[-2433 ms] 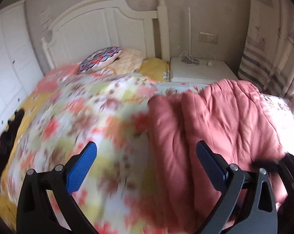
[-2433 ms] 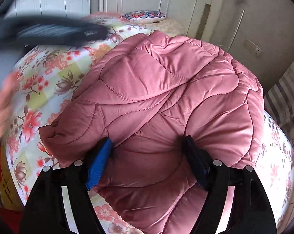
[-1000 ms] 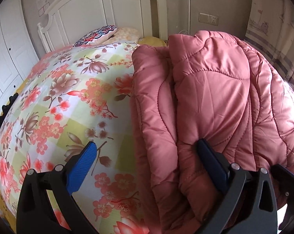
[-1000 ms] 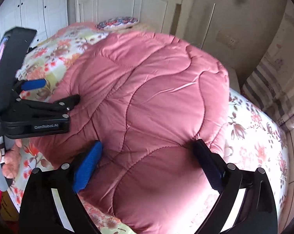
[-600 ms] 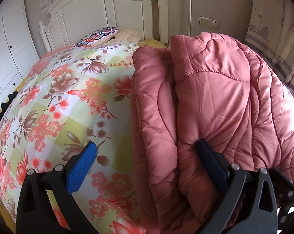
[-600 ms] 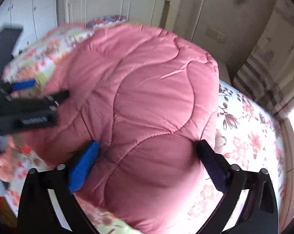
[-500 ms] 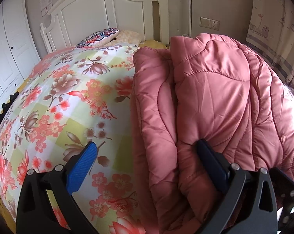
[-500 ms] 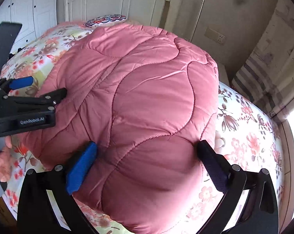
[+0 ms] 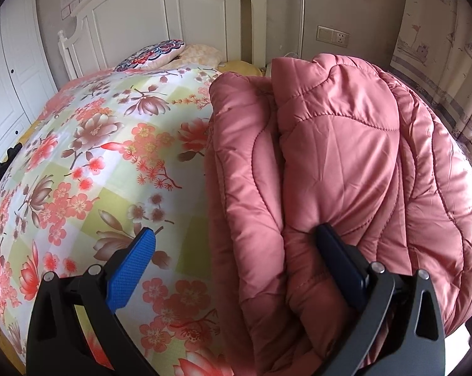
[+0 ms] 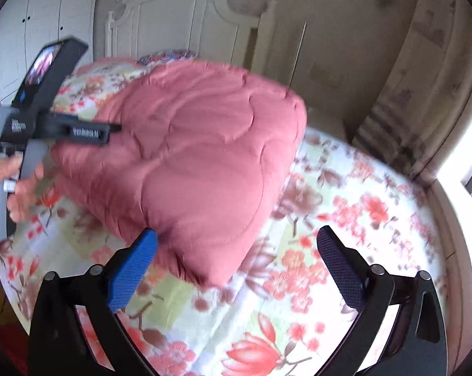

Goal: Fold large clothes

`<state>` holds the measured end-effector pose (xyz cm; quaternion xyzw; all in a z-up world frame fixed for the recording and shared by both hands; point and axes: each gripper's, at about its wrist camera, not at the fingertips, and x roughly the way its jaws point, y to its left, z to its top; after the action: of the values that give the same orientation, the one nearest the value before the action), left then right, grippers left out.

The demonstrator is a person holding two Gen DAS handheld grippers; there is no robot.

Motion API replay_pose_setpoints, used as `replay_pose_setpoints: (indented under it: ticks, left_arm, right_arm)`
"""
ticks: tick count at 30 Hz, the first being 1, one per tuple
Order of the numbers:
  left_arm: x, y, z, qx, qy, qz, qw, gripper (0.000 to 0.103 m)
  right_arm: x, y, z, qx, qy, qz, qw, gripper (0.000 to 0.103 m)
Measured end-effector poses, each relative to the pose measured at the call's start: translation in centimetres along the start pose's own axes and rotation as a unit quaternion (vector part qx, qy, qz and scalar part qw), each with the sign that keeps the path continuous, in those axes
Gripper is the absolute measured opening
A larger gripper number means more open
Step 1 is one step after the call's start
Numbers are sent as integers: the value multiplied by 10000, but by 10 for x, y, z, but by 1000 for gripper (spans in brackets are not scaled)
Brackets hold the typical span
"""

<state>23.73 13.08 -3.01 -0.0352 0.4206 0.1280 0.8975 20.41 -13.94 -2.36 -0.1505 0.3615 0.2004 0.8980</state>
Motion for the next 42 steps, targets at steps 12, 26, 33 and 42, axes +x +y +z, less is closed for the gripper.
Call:
replay_pose_setpoints:
  ticks: [12, 26, 33, 42]
  left_arm:
    - [2, 0, 1, 60, 28, 1, 10000, 101]
    - [8, -8, 4, 125, -7, -204, 9997, 101]
    - [8, -26, 6, 337, -25, -256, 9991, 101]
    - [8, -68, 5, 621, -46, -400, 9973, 101]
  right_arm:
    - [40, 7, -3, 13, 333, 200, 9992, 69]
    - [29, -24, -4, 1175, -48, 488, 9919, 31]
    - [15, -37, -17, 1351, -68, 409, 9900, 27]
    - [-9, -70, -47, 1696, -49, 155, 9854, 23]
